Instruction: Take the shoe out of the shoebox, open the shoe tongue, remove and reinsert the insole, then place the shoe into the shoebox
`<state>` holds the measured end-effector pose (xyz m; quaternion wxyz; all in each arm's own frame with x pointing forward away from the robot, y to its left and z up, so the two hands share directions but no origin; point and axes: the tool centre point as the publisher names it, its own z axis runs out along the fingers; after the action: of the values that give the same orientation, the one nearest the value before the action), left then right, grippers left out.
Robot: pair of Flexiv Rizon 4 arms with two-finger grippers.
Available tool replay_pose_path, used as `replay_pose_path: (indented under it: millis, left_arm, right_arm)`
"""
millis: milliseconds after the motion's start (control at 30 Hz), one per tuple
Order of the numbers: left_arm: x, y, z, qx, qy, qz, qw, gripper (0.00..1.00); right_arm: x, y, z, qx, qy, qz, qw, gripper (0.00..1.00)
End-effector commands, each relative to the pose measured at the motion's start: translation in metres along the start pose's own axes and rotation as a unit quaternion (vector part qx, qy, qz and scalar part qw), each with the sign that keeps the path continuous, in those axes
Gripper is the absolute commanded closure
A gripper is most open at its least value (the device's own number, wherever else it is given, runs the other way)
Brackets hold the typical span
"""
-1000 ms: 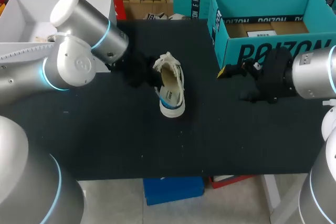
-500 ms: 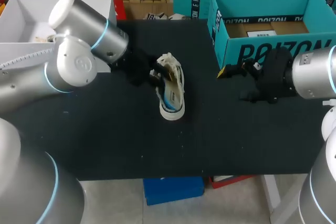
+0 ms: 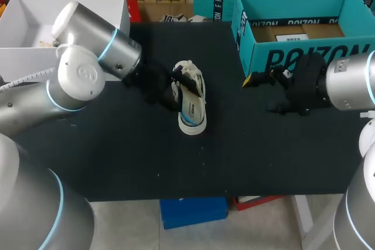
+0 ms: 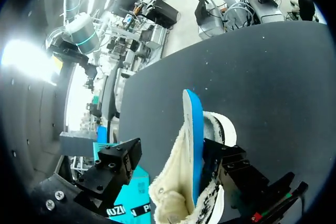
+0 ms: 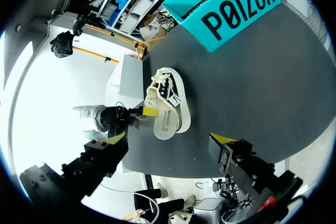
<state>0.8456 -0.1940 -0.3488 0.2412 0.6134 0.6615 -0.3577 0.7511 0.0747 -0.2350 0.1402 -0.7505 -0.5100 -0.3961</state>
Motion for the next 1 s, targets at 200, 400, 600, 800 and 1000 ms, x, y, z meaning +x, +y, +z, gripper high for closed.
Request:
replay_pose_path:
  millis: [200,400,600,800,1000]
  left_arm:
    - [0.007,-0.008,-0.001,0.023,0.016,-0.004,1.0,1.0]
    - [0.008,-0.011,0.0,0.036,0.019,-0.003,0.999,1.0]
    - [0.009,-0.012,0.002,0.038,0.027,0.004,0.999,1.0]
    - [0.015,-0.005,0.005,0.023,0.048,0.012,0.999,1.0]
    - [0.019,0.007,0.005,0.004,0.061,0.016,0.998,1.0]
  right_arm:
    - [0.002,0.0,0.002,-0.001,-0.002,0.0,1.0,0.0]
    - [0.002,0.0,0.002,-0.001,-0.002,0.0,1.0,0.0]
    - [0.002,0.0,0.002,-0.001,-0.002,0.0,1.0,0.0]
    - [0.002,0.0,0.002,-0.001,-0.002,0.0,1.0,0.0]
    - [0.002,0.0,0.002,-0.001,-0.002,0.0,1.0,0.0]
